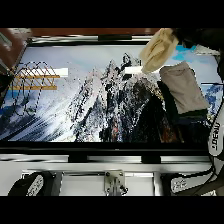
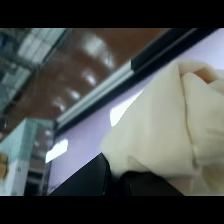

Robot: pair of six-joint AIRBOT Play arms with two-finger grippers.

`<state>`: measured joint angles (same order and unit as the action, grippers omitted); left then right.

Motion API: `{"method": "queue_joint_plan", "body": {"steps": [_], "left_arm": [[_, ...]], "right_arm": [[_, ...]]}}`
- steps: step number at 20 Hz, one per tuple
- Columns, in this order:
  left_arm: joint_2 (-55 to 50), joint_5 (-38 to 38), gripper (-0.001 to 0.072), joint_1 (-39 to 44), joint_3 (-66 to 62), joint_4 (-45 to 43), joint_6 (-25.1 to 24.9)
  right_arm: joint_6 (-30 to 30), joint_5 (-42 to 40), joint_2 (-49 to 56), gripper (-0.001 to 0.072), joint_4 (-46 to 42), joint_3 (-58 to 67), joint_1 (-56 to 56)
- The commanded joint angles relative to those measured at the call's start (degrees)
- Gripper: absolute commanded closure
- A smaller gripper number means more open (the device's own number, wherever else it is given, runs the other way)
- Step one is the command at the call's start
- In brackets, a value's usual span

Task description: Fold the shirts.

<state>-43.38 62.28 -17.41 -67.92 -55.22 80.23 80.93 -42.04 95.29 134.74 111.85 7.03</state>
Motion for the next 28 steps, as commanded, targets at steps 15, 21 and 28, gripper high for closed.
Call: {"method": "queue_joint_plan", "body": {"steps": [15,21,28], "left_arm": [[-0.17,-0.98,0.0677,9.35,6.67,1.27,0.00],[-0.17,-0.94,0.0677,9.35,6.67,1.27,0.00],[-0.17,-0.72,0.0677,9.35,6.67,1.20,-0.09]], "right_arm": [[0.42,31.63,9.33,0.0642,-5.60,0.57,2.34],[0.35,4.11,2.38,0.0642,-14.10,0.59,7.61],[-8.26,-29.64,-5.77,0.0641,-35.45,0.57,12.92]]}}
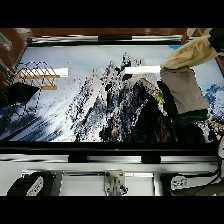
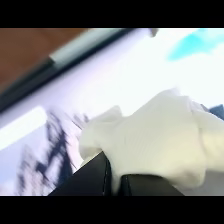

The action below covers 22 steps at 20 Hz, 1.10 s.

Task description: Fold the shirts.

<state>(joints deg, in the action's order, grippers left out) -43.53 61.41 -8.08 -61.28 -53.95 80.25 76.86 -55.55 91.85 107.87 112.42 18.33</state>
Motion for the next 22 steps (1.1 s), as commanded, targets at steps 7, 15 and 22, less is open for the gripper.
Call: {"method": "queue_joint_plan", "body": {"steps": [7,15,22], "left_arm": [[-0.02,0.55,0.0676,0.02,0.02,-0.07,-1.81],[-0.02,1.18,0.0676,0.02,0.02,-0.07,-1.79],[-0.07,-1.38,0.0676,0.00,0.02,-0.04,-3.04]], "right_arm": [[-11.19,-32.57,-1.79,0.0640,-13.22,-10.62,0.13],[-14.88,-36.61,-1.79,0.0640,-18.91,-20.52,-1.84],[-14.84,-38.34,-3.17,0.0129,-20.06,-20.50,-2.08]]}}
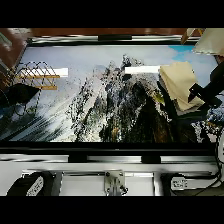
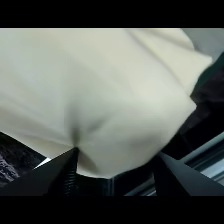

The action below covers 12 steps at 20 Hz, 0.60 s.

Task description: Fold the shirts.

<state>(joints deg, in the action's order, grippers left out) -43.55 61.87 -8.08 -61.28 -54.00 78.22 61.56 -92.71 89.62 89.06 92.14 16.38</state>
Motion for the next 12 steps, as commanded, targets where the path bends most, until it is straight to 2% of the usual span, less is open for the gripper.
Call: {"method": "queue_joint_plan", "body": {"steps": [1,2,4,6,8,9,10,11,12], "left_arm": [[-0.04,-3.63,0.0677,0.02,0.02,0.00,-1.07],[-0.04,-5.40,0.0677,0.07,0.00,0.00,-1.20],[-0.28,-7.30,0.0680,1.57,-0.15,-0.37,-7.43],[-3.04,-6.49,0.0681,4.85,-2.36,-4.87,-8.31],[-9.05,-4.44,0.0681,9.94,-7.13,-14.10,-5.57],[-12.87,-2.43,0.0681,12.68,-10.29,-19.69,-2.89],[-17.09,0.76,0.0680,15.39,-13.90,-25.38,-0.33],[-21.77,5.20,0.0679,18.08,-18.08,-30.93,2.08],[-26.29,10.05,0.0660,20.28,-22.18,-35.17,4.07]], "right_arm": [[0.44,-2.43,-2.34,0.0129,-3.87,-0.22,-0.13],[0.42,-3.58,-4.37,0.0129,-7.82,-0.04,-0.13],[0.70,-2.49,-9.03,0.0155,-15.37,2.12,-0.13],[1.90,7.15,-14.21,0.0448,-14.84,5.86,-0.22],[3.30,20.09,-19.47,0.0474,-8.85,6.75,-3.08],[5.55,24.76,-21.11,0.0457,-6.21,6.75,-5.99],[7.67,26.21,-21.57,0.0309,-3.76,6.78,-9.35],[9.29,25.07,-21.16,0.0097,-1.05,6.49,-13.51],[9.94,22.16,-20.04,0.0044,0.68,5.92,-17.57]]}}
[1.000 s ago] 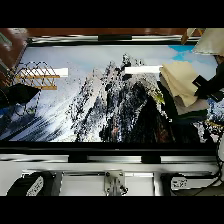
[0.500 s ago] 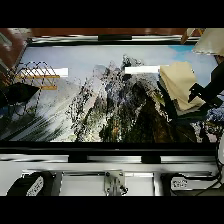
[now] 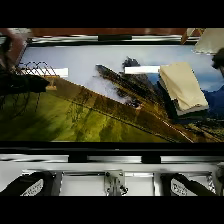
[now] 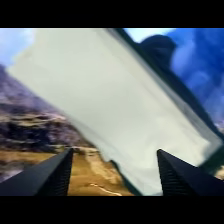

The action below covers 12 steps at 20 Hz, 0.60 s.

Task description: Fold the shirts.

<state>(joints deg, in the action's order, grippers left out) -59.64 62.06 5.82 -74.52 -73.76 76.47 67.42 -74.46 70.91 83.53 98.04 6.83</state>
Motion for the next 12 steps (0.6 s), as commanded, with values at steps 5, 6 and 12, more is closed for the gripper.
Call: {"method": "queue_joint_plan", "body": {"steps": [5,6,12], "left_arm": [[-20.90,21.88,-0.0012,9.88,-16.31,-18.86,12.70],[-21.22,22.95,-0.0011,9.77,-16.31,-18.86,13.62],[-21.27,23.50,-0.0012,9.88,-16.31,-18.82,13.86]], "right_arm": [[3.96,-8.66,11.32,0.0044,9.75,-6.10,-25.07],[3.96,-9.57,13.99,0.0044,11.41,-6.38,-26.47],[4.00,-9.99,21.24,0.0044,12.39,-6.38,-30.12]]}}
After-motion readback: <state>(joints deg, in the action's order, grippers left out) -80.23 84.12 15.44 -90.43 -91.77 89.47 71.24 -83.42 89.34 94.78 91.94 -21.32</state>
